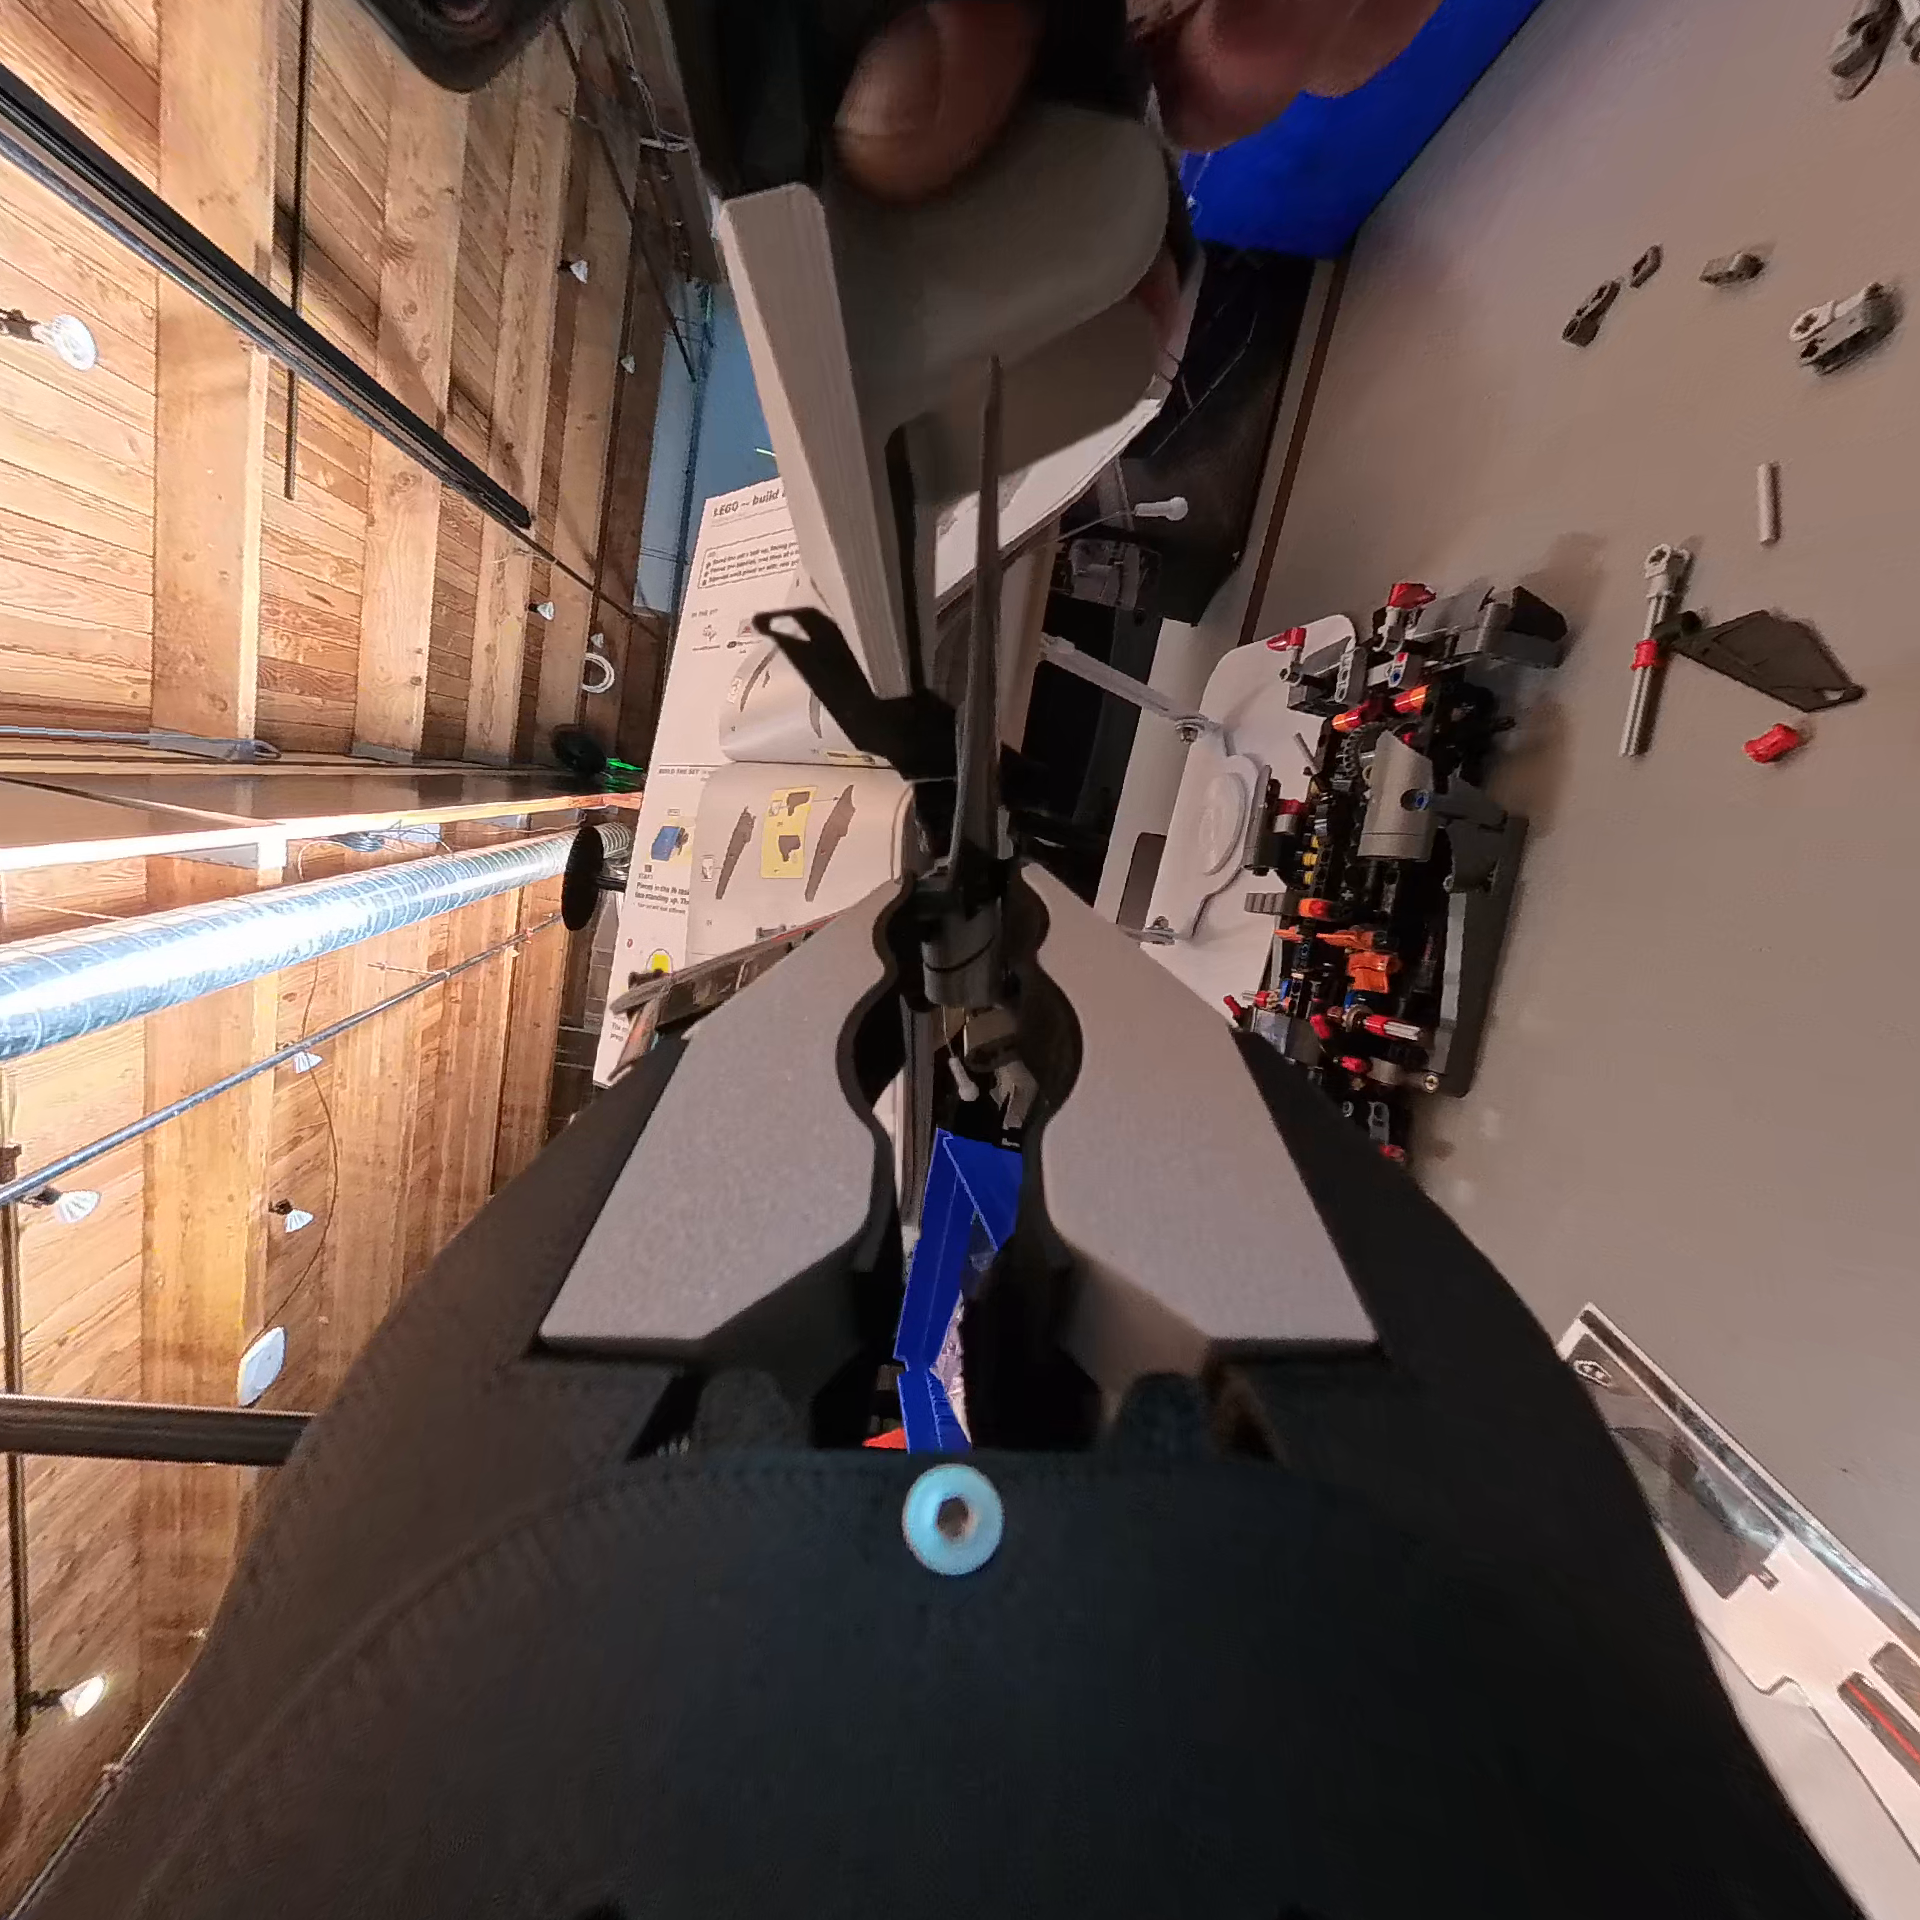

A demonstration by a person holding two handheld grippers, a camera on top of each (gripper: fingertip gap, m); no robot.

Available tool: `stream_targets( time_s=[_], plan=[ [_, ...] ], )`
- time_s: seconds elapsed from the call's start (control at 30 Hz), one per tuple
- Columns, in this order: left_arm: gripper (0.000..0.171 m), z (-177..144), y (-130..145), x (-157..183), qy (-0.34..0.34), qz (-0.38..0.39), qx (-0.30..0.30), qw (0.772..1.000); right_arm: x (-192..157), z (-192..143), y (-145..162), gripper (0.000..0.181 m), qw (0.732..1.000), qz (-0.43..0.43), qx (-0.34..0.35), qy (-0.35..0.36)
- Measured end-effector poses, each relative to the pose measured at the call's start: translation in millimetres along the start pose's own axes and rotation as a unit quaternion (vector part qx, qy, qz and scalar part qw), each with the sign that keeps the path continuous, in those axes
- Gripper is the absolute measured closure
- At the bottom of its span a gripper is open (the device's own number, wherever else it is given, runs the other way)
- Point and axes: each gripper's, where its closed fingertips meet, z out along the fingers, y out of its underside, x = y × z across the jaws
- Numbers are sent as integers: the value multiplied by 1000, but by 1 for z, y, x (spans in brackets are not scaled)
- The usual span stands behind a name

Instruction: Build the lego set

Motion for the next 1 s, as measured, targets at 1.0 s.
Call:
stream_targets(
  time_s=[1.0],
  plan=[
    [159,4,-8,-5,-1,3,17,1000,8,-10,-9,181,998,20,53,-18]
  ],
)
